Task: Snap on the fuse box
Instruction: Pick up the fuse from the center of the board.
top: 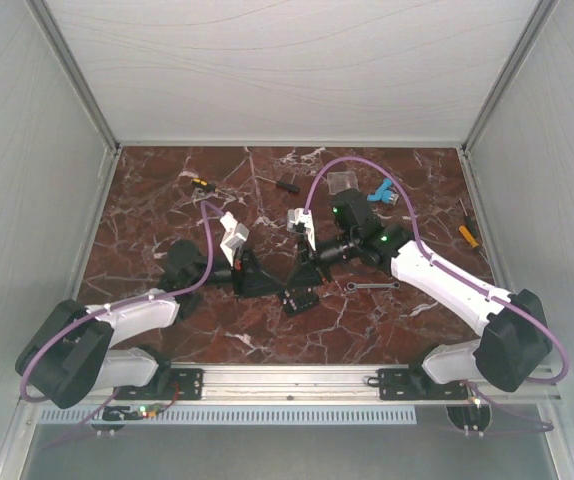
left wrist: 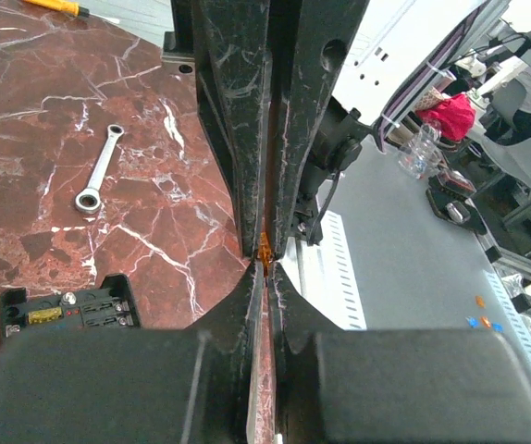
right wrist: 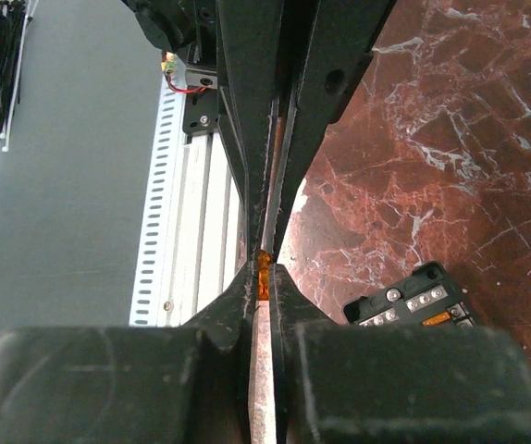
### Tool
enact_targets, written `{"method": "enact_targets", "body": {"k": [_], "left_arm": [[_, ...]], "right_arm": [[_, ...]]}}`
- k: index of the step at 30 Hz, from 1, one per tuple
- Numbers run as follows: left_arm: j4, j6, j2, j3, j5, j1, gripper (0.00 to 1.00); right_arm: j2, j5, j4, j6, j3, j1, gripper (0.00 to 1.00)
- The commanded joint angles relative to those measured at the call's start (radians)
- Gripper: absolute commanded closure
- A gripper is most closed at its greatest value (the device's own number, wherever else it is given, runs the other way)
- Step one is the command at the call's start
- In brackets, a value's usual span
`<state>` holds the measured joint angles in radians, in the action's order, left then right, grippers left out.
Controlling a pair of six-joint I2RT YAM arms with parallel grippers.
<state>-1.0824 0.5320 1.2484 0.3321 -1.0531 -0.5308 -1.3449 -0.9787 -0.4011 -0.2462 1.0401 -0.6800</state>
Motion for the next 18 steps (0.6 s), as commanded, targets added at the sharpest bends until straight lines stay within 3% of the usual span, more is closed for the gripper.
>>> {"method": "enact_targets", "body": {"k": [1, 11, 18], "left_arm": [[-0.003, -0.02, 0.005, 0.047, 0.036, -0.003, 0.95], [0.32, 0.0, -0.063, 0.004, 0.389, -0.001, 0.44], [0.549, 0.076, -0.048, 0.042, 0.563, -0.001, 0.29]], "right_arm": [[0.037, 0.06, 0.004, 0.011, 0.016, -0.01, 1.0], [0.071, 0.589, -0.054, 0.204, -0.078, -0.079, 1.0], [0.089, 0.783, 0.038, 0.344, -0.195, -0.097, 1.0]]}}
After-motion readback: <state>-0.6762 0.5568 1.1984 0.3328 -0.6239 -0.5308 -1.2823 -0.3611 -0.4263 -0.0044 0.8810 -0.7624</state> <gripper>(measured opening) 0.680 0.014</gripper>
